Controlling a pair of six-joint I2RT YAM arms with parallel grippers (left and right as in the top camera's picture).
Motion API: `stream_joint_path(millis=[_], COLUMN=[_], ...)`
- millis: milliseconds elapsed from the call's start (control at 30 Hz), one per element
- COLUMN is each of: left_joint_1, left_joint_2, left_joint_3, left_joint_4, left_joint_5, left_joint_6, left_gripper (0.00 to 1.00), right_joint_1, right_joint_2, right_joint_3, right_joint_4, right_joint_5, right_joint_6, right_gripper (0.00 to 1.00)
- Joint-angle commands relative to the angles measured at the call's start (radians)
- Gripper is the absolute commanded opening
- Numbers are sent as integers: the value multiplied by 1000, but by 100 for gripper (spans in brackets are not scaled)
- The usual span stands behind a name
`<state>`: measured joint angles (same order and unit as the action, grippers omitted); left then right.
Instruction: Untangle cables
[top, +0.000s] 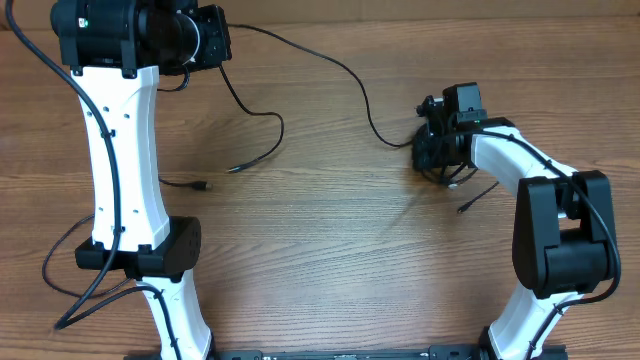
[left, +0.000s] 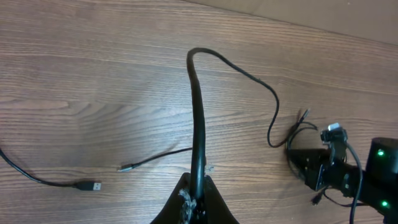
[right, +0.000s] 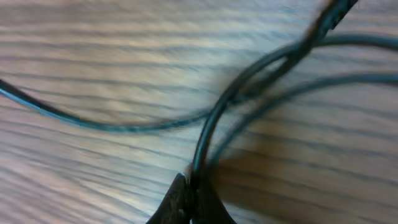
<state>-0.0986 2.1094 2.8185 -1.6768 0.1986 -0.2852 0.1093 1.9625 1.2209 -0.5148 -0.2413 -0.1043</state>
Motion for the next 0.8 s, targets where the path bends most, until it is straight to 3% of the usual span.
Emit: stream_joint_path(millis=[0, 167, 500, 633, 767], left_joint_1=[-7, -7, -7, -7, -7], left_joint_2=[-35, -35, -35, -35, -33], left_joint_3=[-4, -5, -5, -5, -5], left_joint_4=[1, 1, -1, -4, -2], left_joint_5=[12, 12, 12, 12, 12], left_joint_6=[20, 20, 28, 28, 27], left_gripper=[4, 4, 4, 5, 5], right_joint_1=[0, -11, -119, -168, -166], right_joint_2=[-63, -67, -66, -66, -64], right_joint_3=[89, 129, 129, 129, 127], right_joint_4=[24, 63, 100, 29, -49], right_joint_5=[-100, -74, 92, 0, -130], right_joint_6=[6, 78, 363, 384, 269], right_gripper=[4, 4, 4, 4, 22])
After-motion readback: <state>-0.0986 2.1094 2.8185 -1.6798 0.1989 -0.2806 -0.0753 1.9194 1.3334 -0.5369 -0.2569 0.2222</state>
